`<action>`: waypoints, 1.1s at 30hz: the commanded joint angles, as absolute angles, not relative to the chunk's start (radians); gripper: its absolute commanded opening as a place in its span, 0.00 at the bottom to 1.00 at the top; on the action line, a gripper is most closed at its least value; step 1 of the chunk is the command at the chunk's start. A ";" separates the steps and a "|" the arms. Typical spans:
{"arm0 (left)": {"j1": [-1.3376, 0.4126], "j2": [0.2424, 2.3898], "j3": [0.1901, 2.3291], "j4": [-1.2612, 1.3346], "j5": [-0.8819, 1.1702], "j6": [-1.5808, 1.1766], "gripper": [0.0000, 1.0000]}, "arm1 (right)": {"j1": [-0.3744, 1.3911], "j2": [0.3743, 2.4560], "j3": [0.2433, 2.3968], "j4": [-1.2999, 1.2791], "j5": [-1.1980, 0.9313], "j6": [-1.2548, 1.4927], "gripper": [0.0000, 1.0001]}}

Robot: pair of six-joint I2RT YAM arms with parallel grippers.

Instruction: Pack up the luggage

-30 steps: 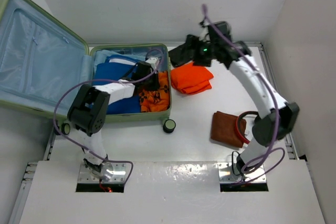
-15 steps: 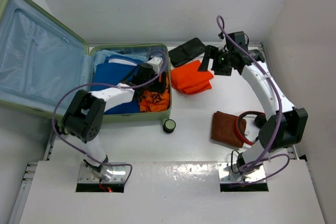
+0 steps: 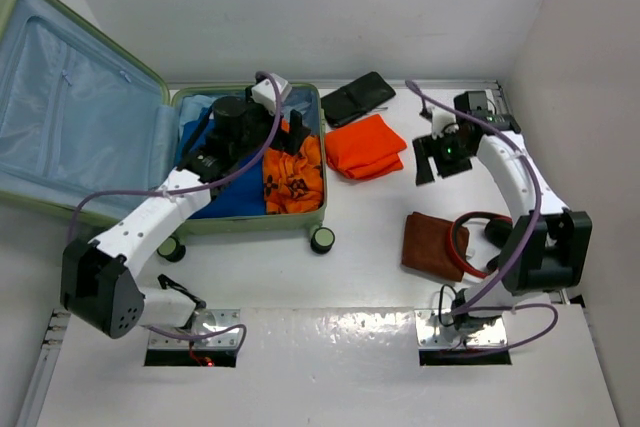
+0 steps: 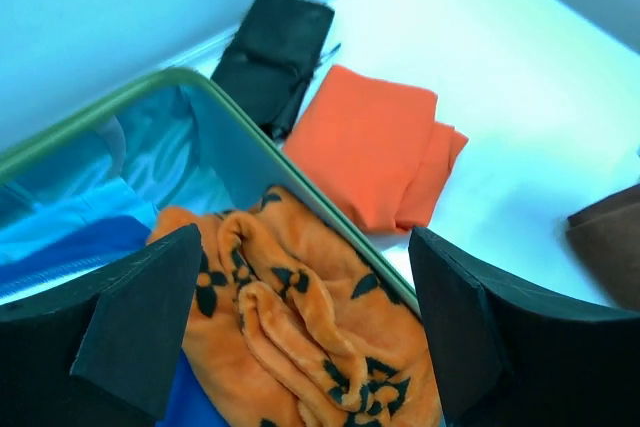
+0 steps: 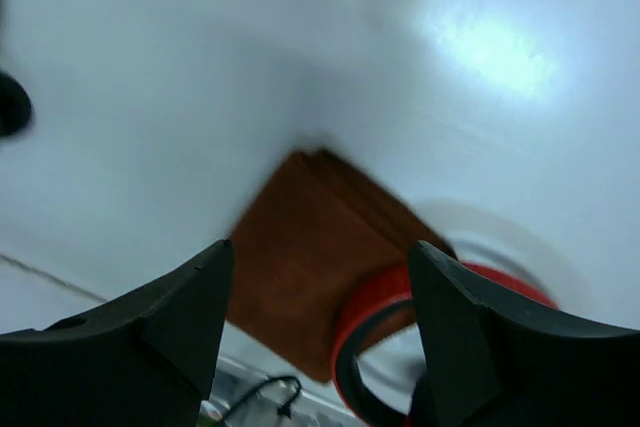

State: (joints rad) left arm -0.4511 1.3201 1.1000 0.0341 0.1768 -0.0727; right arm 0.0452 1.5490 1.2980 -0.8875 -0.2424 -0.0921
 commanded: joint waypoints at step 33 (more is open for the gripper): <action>-0.686 2.285 2.040 -0.451 0.201 0.236 0.88 | -0.140 1.474 1.281 -1.014 -0.184 -0.063 0.65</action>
